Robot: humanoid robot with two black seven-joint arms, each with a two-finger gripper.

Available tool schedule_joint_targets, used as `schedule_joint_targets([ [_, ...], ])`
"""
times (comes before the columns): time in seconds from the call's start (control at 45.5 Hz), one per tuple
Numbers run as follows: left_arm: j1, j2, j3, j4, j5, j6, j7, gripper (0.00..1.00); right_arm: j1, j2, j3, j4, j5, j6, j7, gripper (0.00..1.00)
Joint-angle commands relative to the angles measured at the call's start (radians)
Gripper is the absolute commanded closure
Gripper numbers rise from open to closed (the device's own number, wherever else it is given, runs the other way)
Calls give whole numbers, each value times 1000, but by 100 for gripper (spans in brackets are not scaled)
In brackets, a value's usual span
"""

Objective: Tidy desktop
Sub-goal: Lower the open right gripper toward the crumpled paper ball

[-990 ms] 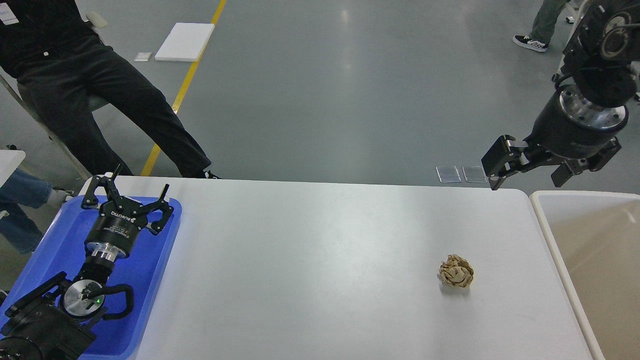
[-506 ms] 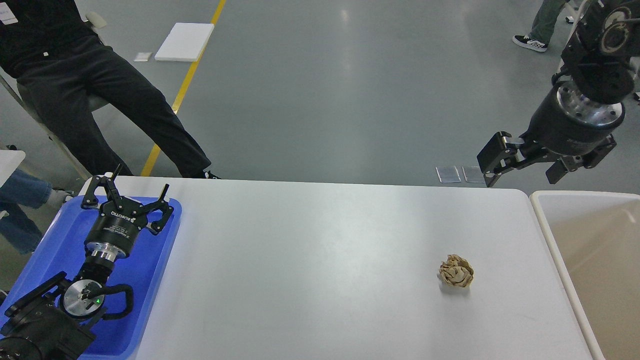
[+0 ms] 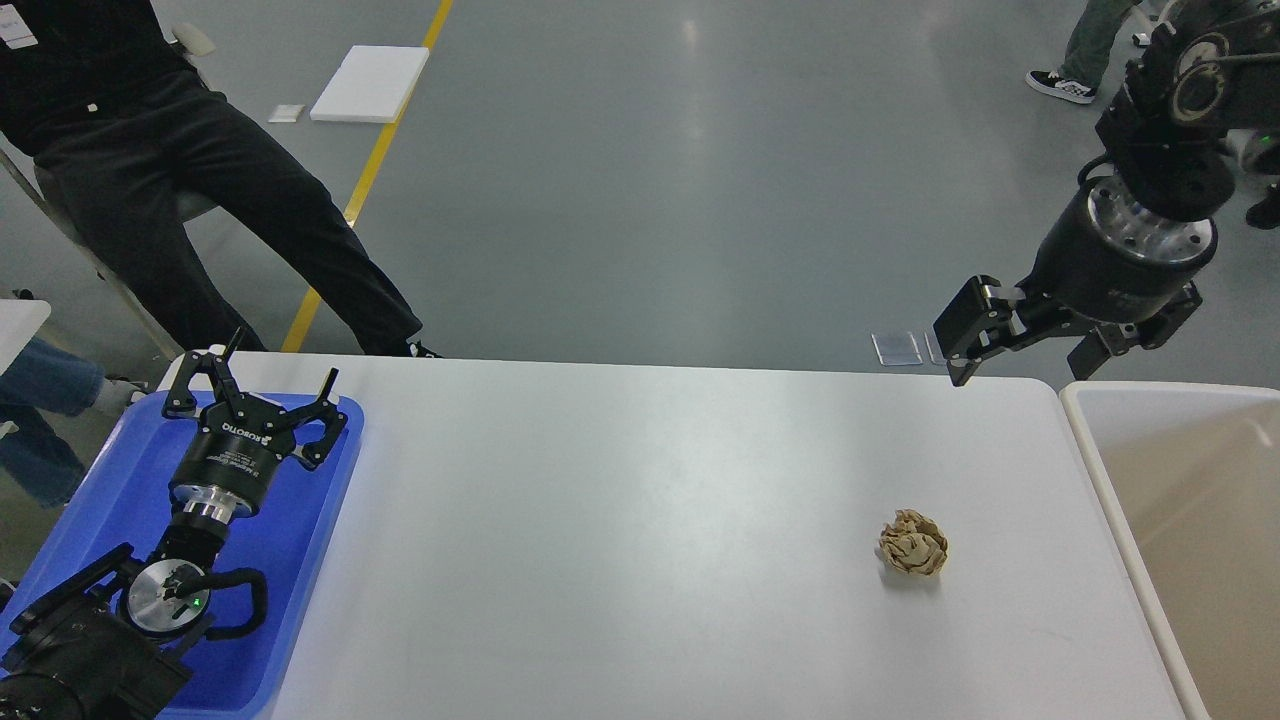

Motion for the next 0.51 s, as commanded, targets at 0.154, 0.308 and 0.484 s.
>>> schedule_joint_targets([
  [0.154,0,0,0,0,0,0,0,1,-121,-3,38,-7,-4,-52,-3,0],
  [0.308,0,0,0,0,0,0,0,1,-92,-12,17,9,-4,16,-4,0],
  [0.484,0,0,0,0,0,0,0,1,-100,-12,18,9,-4,16,-4,0],
])
